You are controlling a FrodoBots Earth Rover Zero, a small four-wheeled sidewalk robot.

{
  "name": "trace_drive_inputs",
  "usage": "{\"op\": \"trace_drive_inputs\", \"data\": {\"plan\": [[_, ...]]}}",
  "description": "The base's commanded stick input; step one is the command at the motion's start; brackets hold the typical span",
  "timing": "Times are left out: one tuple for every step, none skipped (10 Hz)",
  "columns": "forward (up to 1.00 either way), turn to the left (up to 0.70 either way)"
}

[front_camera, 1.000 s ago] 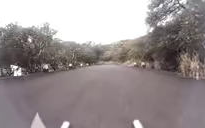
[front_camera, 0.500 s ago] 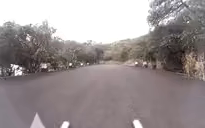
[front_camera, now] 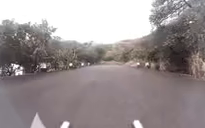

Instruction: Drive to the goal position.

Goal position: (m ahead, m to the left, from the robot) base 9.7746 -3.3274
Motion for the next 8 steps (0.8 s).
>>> {"op": "trace_drive_inputs", "data": {"plan": [[0.00, -0.50], [0.00, -0.50], [0.00, -0.50], [0.00, -0.50], [0.00, -0.50], [0.00, -0.50], [0.00, -0.50], [0.00, -0.50]]}}
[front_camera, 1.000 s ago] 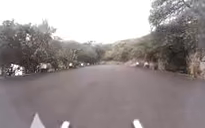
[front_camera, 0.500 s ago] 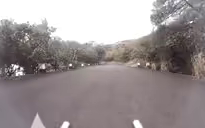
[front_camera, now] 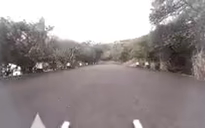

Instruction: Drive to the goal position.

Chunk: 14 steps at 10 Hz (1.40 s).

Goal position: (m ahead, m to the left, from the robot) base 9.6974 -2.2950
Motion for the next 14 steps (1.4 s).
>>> {"op": "trace_drive_inputs", "data": {"plan": [[0.00, -0.50], [0.00, -0.50], [0.00, -0.50], [0.00, -0.27], [0.00, 0.00], [0.00, 0.00], [0.00, 0.00], [0.00, 0.00], [0.00, 0.00], [0.00, 0.00], [0.00, 0.00], [0.00, 0.00], [0.00, 0.00], [0.40, 0.00]]}}
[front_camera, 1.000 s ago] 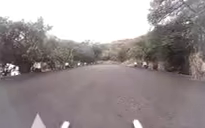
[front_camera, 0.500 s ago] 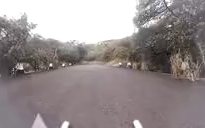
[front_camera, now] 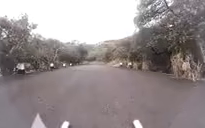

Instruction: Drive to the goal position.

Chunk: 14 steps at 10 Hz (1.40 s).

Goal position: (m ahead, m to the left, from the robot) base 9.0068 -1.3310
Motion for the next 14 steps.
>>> {"op": "trace_drive_inputs", "data": {"plan": [[0.50, 0.00], [0.50, 0.00], [0.50, 0.00], [0.50, 0.00], [0.50, 0.00], [0.50, 0.00], [0.50, 0.00], [0.50, 0.00], [0.50, 0.00], [0.50, 0.00], [0.50, 0.00], [0.50, 0.00], [0.50, 0.00], [0.50, 0.00]]}}
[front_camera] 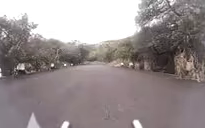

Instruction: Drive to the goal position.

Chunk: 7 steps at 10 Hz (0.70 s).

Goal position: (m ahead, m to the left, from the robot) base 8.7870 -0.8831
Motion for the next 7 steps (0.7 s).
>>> {"op": "trace_drive_inputs", "data": {"plan": [[0.50, 0.00], [0.50, 0.00], [0.50, 0.00], [0.50, 0.00], [0.50, 0.00], [0.50, 0.00], [0.50, 0.00]]}}
